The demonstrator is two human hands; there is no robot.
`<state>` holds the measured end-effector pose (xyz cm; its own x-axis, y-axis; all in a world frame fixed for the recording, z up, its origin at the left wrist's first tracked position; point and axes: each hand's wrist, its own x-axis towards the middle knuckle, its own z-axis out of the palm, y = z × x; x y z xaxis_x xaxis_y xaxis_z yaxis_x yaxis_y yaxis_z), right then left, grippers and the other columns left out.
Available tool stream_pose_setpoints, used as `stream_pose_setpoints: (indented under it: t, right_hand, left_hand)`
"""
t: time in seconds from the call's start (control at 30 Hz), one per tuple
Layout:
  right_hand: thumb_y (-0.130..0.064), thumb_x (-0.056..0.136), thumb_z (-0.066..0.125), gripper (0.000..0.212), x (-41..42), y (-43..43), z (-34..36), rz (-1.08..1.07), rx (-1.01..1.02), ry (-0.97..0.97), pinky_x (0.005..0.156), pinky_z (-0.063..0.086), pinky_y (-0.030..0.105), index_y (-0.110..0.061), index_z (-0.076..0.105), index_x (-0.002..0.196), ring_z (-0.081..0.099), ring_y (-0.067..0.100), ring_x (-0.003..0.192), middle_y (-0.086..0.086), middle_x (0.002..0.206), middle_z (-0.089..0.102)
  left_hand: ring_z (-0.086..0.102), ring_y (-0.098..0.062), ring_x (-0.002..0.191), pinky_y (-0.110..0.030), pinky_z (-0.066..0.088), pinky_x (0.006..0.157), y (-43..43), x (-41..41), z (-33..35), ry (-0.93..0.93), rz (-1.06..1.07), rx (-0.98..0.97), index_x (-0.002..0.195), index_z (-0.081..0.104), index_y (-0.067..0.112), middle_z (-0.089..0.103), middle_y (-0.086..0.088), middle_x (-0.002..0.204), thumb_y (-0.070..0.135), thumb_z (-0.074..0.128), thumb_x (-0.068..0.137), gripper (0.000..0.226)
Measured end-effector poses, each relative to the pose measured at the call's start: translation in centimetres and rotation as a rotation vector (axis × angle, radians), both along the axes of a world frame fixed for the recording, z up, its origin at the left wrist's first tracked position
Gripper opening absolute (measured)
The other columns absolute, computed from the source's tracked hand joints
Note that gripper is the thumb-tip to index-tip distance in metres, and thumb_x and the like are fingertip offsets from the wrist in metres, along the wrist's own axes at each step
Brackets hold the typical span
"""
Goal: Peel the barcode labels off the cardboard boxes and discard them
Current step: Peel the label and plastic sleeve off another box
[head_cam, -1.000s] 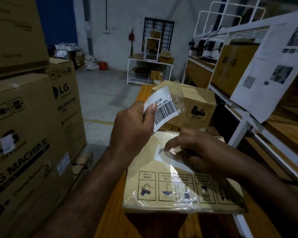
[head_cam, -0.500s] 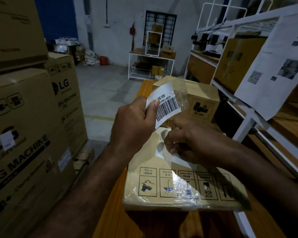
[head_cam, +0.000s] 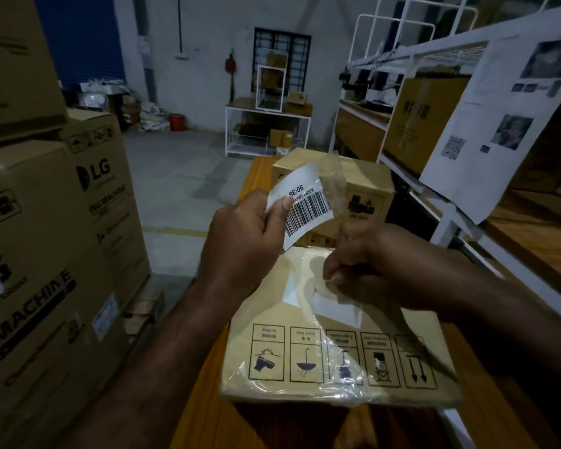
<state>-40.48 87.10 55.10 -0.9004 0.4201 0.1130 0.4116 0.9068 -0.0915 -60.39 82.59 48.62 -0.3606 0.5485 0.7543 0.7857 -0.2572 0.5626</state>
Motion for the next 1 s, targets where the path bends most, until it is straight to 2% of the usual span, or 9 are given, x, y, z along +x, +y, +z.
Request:
stream_pose_setpoints:
  t: [0.17, 0.27, 0.4, 0.47, 0.53, 0.6, 0.73, 0.87, 1.0]
  right_hand:
    - [-0.026, 0.08, 0.069, 0.027, 0.1, -1.5, -1.7, 0.095, 0.225, 0.021, 0.054, 0.05, 0.024, -0.029, 0.071, 0.107, 0.052, 0.005, 0.075, -0.009, 0.092, 0.053]
    - [-0.025, 0.078, 0.078, 0.033, -0.5, -2.1, -1.9, 0.132, 0.295, 0.001, 0.052, 0.05, 0.029, -0.026, 0.07, 0.11, 0.055, 0.012, 0.075, -0.004, 0.091, 0.055]
    - [-0.024, 0.081, 0.075, 0.024, -2.0, -2.0, -2.0, 0.16, 0.355, -0.007, 0.055, 0.051, 0.032, -0.025, 0.071, 0.105, 0.056, 0.013, 0.076, -0.004, 0.092, 0.056]
    - [-0.023, 0.081, 0.073, 0.017, -2.1, -1.6, -2.3, 0.17, 0.272, 0.058, 0.055, 0.05, 0.029, -0.025, 0.074, 0.098, 0.054, 0.009, 0.074, -0.006, 0.089, 0.055]
    - [-0.026, 0.083, 0.068, 0.016, -1.9, -0.9, -2.8, 0.16, 0.164, 0.133, 0.057, 0.051, 0.028, -0.023, 0.075, 0.097, 0.055, 0.007, 0.075, -0.007, 0.091, 0.056]
    - [-0.025, 0.083, 0.07, 0.014, -1.7, -0.5, -3.1, 0.153, 0.107, 0.171, 0.06, 0.052, 0.03, -0.019, 0.075, 0.095, 0.057, 0.008, 0.077, -0.006, 0.092, 0.056]
    - [-0.026, 0.083, 0.061, 0.013, -2.0, -0.3, -3.7, 0.116, 0.189, 0.154, 0.062, 0.05, 0.03, -0.02, 0.071, 0.089, 0.054, 0.007, 0.078, -0.007, 0.091, 0.055]
    - [-0.027, 0.086, 0.059, 0.008, -2.6, -0.1, -3.8, 0.043, 0.328, 0.016, 0.066, 0.039, 0.027, -0.023, 0.063, 0.092, 0.043, 0.008, 0.083, -0.007, 0.095, 0.049]
    - [-0.03, 0.093, 0.055, 0.008, -2.8, 0.1, -3.5, 0.0, 0.247, -0.062, 0.071, 0.031, 0.025, -0.031, 0.048, 0.089, 0.038, 0.008, 0.085, -0.011, 0.095, 0.037]
  left_hand:
    - [0.068, -0.002, 0.067, -0.031, 0.057, 0.049, 1.1, -0.7, 0.5, -0.045, -0.227, -0.055, 0.09, 0.064, 0.011, 0.067, 0.006, 0.075, 0.038, 0.055, 0.1, 0.03]
    - [0.07, -0.008, 0.068, -0.042, 0.057, 0.054, 2.2, -0.8, 0.6, -0.1, -0.379, -0.086, 0.091, 0.068, 0.01, 0.07, 0.002, 0.075, 0.034, 0.059, 0.098, 0.027]
    - [0.073, -0.018, 0.07, -0.045, 0.059, 0.054, 3.1, -0.9, 1.1, -0.201, -0.524, -0.165, 0.093, 0.069, 0.016, 0.073, -0.005, 0.079, 0.032, 0.06, 0.098, 0.019]
    - [0.072, -0.02, 0.066, -0.043, 0.058, 0.05, 3.3, -0.4, 1.5, -0.295, -0.492, -0.187, 0.089, 0.069, 0.022, 0.074, -0.005, 0.078, 0.037, 0.059, 0.098, 0.02]
    - [0.072, -0.019, 0.062, -0.041, 0.057, 0.049, 3.5, 0.3, 1.6, -0.43, -0.393, -0.144, 0.092, 0.069, 0.019, 0.075, -0.004, 0.078, 0.041, 0.056, 0.098, 0.026]
    - [0.072, -0.017, 0.064, -0.045, 0.059, 0.053, 3.7, 1.0, 1.6, -0.486, -0.27, -0.084, 0.094, 0.069, 0.015, 0.075, -0.004, 0.078, 0.042, 0.055, 0.099, 0.031]
    - [0.072, -0.019, 0.061, -0.049, 0.059, 0.049, 4.2, 1.6, 1.3, -0.47, -0.298, -0.106, 0.095, 0.065, 0.013, 0.074, -0.006, 0.077, 0.043, 0.053, 0.1, 0.033]
    - [0.073, -0.015, 0.07, -0.047, 0.06, 0.056, 5.4, 1.5, 1.1, -0.381, -0.315, -0.131, 0.096, 0.067, 0.014, 0.074, -0.003, 0.082, 0.046, 0.052, 0.098, 0.036]
    - [0.073, -0.015, 0.069, -0.045, 0.061, 0.053, 6.2, 1.5, 0.8, -0.32, -0.314, -0.158, 0.096, 0.065, 0.014, 0.073, -0.003, 0.081, 0.048, 0.05, 0.098, 0.037]
